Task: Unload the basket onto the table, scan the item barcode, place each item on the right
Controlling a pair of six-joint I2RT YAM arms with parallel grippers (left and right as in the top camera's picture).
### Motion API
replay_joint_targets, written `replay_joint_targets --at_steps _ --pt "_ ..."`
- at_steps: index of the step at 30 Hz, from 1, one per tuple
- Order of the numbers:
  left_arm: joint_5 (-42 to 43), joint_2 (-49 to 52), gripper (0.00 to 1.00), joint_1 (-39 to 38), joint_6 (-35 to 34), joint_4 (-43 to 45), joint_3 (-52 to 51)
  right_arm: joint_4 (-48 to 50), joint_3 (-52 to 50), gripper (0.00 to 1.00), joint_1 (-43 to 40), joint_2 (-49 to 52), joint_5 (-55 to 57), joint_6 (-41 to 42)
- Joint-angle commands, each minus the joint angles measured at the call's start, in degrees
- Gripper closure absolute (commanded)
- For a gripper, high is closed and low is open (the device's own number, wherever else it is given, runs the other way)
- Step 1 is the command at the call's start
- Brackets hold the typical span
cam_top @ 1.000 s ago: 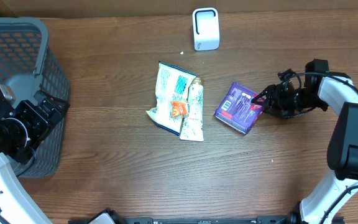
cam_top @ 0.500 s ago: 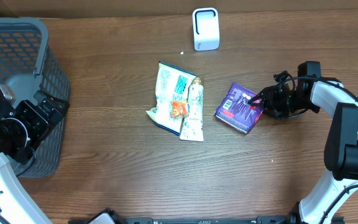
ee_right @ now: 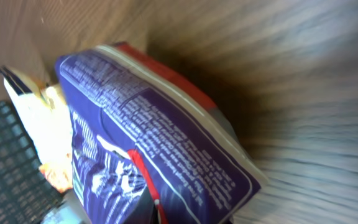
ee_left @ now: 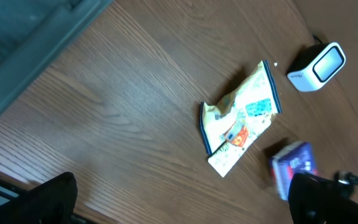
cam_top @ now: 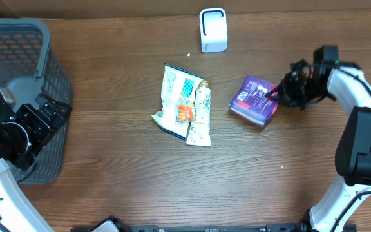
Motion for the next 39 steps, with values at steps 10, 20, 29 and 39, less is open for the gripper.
replay_joint_targets --at_steps 10,20,29,39 --pt "0.2 0.3 0.0 -0.4 1.3 0.1 -0.2 -18.3 27.1 0.96 9.5 -0.2 47.8 2.4" --pt "0.2 0.3 0.0 -0.4 1.3 0.1 -0.2 -33.0 26.9 0.87 21.2 -0.2 64.0 11.6" --pt "0.2 0.3 0.0 -0.4 1.3 0.1 -0.2 -36.0 23.5 0.86 31.0 0.0 63.1 16.4" --pt "0.2 0.3 0.0 -0.4 1.3 0.1 -0.2 -31.7 20.3 0.84 38.3 2.1 56.2 18.5"
